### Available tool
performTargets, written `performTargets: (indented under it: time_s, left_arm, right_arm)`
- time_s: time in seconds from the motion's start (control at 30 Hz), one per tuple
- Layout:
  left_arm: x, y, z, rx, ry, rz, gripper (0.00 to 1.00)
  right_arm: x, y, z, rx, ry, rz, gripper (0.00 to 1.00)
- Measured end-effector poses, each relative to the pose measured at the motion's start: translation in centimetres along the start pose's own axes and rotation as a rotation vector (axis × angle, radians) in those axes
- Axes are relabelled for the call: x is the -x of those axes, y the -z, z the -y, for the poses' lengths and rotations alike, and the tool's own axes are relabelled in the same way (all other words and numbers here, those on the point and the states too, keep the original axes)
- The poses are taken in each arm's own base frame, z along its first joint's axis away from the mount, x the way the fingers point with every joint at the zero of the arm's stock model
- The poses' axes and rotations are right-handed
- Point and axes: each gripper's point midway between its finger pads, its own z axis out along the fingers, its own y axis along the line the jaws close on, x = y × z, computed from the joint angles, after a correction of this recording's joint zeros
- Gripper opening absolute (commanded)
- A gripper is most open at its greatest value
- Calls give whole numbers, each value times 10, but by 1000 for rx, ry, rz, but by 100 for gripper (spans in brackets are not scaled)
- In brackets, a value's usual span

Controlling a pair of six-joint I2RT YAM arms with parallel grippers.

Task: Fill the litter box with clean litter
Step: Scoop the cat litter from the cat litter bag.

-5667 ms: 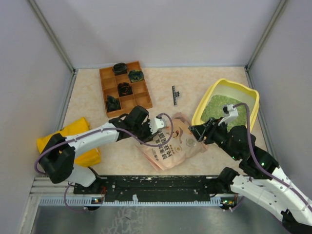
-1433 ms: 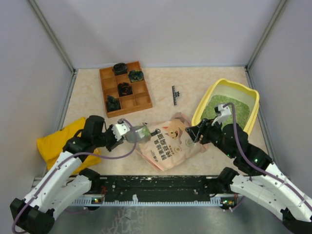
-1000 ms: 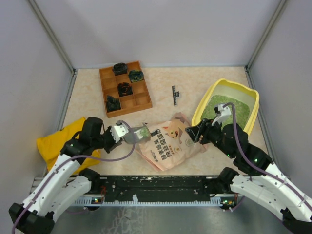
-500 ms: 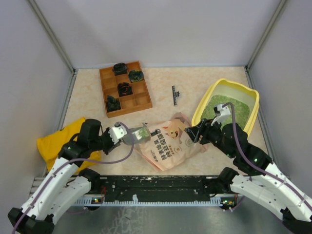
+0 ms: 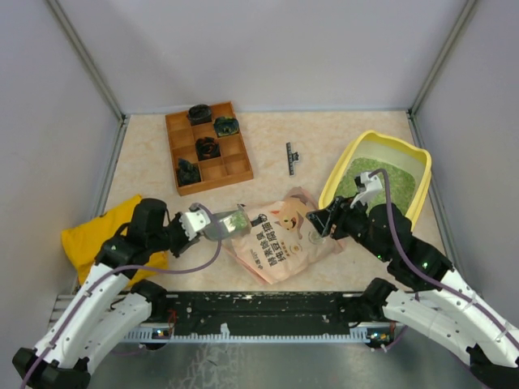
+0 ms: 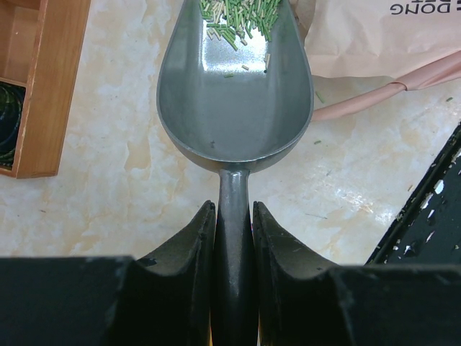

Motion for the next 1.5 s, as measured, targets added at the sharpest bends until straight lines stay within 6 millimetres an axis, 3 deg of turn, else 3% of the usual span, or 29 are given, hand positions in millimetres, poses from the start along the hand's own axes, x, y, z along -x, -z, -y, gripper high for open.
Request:
performTargets:
  time_s: [0.67, 1.03, 1.5]
  left_arm:
    - [9, 17, -3, 42, -16, 29, 0]
    - [23, 26, -6, 58, -30, 75, 0]
    - [70, 24, -6, 9, -36, 258, 0]
  right_arm:
    - [4, 0, -6, 23, -12, 11, 52]
    - [3, 0, -6, 24, -15, 10, 52]
    - [1, 4, -1, 6, -13, 2, 51]
